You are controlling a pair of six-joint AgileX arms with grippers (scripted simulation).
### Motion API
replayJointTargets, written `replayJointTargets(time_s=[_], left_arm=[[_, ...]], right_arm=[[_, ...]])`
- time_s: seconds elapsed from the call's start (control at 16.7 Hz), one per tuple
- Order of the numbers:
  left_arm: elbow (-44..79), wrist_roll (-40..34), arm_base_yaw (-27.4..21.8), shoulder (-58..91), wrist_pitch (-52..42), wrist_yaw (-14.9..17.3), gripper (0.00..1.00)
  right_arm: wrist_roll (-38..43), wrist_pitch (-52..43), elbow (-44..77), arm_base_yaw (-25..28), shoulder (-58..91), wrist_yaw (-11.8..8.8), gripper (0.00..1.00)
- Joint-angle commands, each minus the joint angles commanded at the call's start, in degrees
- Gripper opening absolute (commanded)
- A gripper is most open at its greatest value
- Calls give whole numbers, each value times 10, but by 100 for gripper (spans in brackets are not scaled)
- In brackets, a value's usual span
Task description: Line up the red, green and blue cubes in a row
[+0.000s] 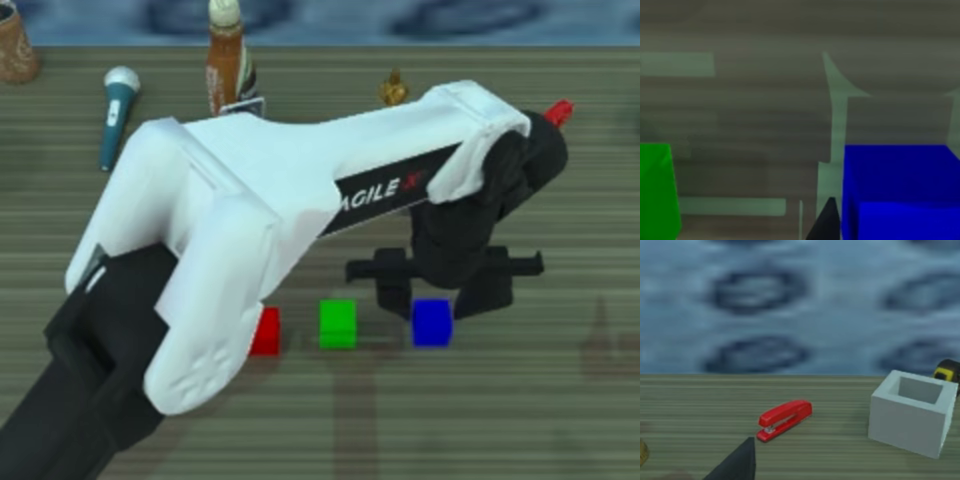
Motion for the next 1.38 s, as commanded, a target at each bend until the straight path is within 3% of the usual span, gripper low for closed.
replayJointTargets(time_s=[0.18,0.24,0.84,1.38], left_arm=[[0,0,0,0,0,0,98],[0,0,0,0,0,0,100],[10,0,0,1,-10,0,100],[148,-3,8,-6,-154,0,100]], right_arm=[[0,0,0,0,0,0,100],[0,0,0,0,0,0,100],[0,0,0,0,0,0,100],[0,0,0,0,0,0,100]])
